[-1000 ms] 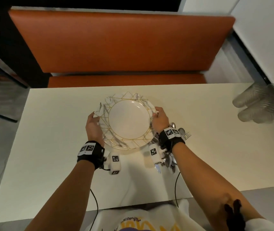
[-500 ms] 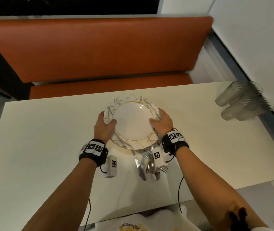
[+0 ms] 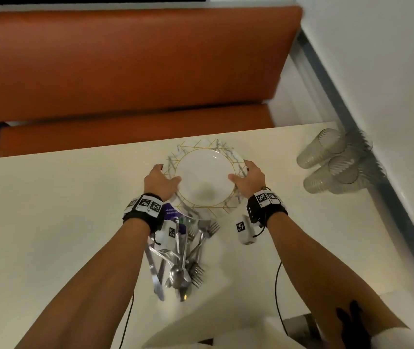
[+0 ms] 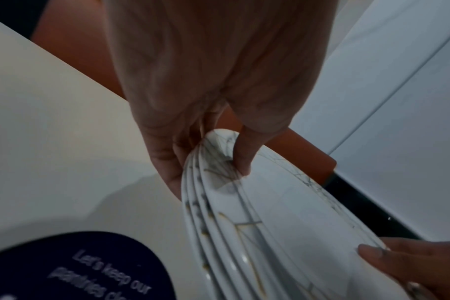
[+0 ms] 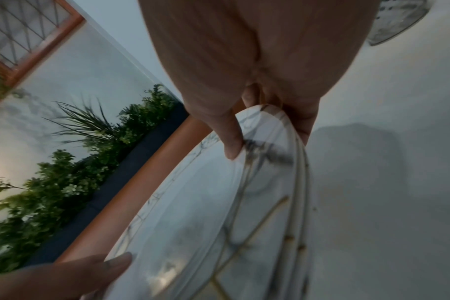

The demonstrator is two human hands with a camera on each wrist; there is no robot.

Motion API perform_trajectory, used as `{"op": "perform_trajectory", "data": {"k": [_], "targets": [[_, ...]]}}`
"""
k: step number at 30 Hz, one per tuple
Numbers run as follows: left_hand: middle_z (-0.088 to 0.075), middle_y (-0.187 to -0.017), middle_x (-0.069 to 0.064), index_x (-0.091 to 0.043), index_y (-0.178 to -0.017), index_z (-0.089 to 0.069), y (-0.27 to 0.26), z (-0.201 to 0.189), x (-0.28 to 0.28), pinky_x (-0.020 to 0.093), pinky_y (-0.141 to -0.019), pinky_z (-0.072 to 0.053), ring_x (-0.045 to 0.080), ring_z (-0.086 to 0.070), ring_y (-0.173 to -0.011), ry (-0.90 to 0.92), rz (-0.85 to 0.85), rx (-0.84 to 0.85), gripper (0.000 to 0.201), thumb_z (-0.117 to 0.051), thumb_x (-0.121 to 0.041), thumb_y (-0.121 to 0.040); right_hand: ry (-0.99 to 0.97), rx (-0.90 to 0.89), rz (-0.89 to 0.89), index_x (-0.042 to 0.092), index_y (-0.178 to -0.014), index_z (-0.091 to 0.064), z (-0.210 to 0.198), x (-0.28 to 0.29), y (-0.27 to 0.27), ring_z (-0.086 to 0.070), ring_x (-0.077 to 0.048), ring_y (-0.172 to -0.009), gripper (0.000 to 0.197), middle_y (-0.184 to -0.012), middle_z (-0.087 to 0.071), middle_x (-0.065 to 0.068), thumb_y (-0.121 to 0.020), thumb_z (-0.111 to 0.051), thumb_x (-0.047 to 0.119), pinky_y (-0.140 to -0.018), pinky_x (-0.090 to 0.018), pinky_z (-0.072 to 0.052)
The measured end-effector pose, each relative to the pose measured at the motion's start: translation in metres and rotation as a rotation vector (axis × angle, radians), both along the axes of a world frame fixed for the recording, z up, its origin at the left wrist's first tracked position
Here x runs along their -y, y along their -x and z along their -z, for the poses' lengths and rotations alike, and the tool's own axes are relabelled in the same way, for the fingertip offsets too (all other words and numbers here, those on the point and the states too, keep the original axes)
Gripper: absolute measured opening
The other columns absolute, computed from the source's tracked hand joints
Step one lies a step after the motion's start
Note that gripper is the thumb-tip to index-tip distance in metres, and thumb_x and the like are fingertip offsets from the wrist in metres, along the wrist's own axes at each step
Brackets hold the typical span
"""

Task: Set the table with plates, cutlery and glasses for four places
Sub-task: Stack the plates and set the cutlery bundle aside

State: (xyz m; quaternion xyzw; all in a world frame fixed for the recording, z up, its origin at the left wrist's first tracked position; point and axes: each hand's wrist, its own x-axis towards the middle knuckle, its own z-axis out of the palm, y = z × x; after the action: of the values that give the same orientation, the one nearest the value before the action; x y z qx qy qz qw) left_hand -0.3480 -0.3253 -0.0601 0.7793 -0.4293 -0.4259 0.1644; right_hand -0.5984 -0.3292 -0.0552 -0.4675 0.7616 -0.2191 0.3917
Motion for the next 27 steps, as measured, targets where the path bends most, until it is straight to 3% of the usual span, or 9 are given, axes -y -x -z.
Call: {"op": "perform_trajectory", "data": {"k": [6,10,14,17,22,27], "targets": [[-0.052,-0.150,0.020,-0.006,-0.155,-0.037,0.043,0.014,0.008,0.041,-0.108,-0.044,0.039,-0.050,-0.137,-0.044,0.070,0.059,0.071,-0.069,-0.032,-0.098,-0.061,0.005,0.022,0.009,-0.141,-0.051,0.020,0.006,0.043,-0.062,-0.025,-0.112,0.064,-0.122,-0.065,-0.007,-0.084,-0.077,0.020,-0.087,-0.026,-0.046],[-0.051,-0.148,0.021,-0.003,-0.152,-0.041,0.073,0.022,0.002,0.042,-0.106,-0.043,0.038,-0.049,-0.136,-0.040,0.186,0.118,0.069,-0.070,-0.031,-0.096,-0.108,0.011,0.085,0.012,-0.137,-0.052,0.036,-0.014,0.070,-0.062,-0.029,-0.115,0.061,-0.124,-0.065,-0.008,-0.082,-0.077,0.021,-0.097,-0.035,-0.051],[-0.053,-0.148,0.017,-0.005,-0.150,-0.044,0.100,0.029,-0.006,0.047,-0.106,-0.048,0.036,-0.051,-0.135,-0.069,0.323,0.164,0.073,-0.073,-0.038,-0.091,-0.153,-0.049,0.132,0.010,-0.145,-0.045,0.046,-0.042,0.097,-0.051,-0.033,-0.127,0.068,-0.136,-0.054,-0.013,-0.084,-0.073,0.024,-0.106,-0.040,-0.044],[-0.058,-0.144,0.017,-0.005,-0.146,-0.048,0.116,0.034,-0.016,0.047,-0.105,-0.051,0.036,-0.055,-0.131,-0.065,0.383,0.155,0.071,-0.076,-0.038,-0.090,-0.160,-0.096,0.155,0.009,-0.146,-0.042,0.048,-0.062,0.114,-0.050,-0.034,-0.127,0.069,-0.136,-0.052,-0.016,-0.085,-0.071,0.023,-0.104,-0.039,-0.042],[-0.064,-0.129,0.019,-0.001,-0.138,-0.055,0.135,0.044,-0.033,0.042,-0.098,-0.053,0.037,-0.061,-0.121,-0.034,0.432,0.081,0.062,-0.077,-0.033,-0.090,-0.165,-0.148,0.188,0.009,-0.148,-0.038,0.052,-0.088,0.136,-0.049,-0.036,-0.127,0.070,-0.137,-0.049,-0.019,-0.087,-0.070,0.022,-0.104,-0.038,-0.040],[-0.056,-0.129,0.018,-0.002,-0.132,-0.059,0.148,0.047,-0.042,0.029,-0.088,-0.040,0.034,-0.057,-0.119,-0.045,0.556,0.099,0.044,-0.067,-0.028,-0.097,-0.194,-0.220,0.240,0.010,-0.153,-0.026,0.055,-0.102,0.146,-0.043,-0.042,-0.130,0.075,-0.143,-0.038,-0.019,-0.088,-0.062,0.020,-0.108,-0.048,-0.041]]}}
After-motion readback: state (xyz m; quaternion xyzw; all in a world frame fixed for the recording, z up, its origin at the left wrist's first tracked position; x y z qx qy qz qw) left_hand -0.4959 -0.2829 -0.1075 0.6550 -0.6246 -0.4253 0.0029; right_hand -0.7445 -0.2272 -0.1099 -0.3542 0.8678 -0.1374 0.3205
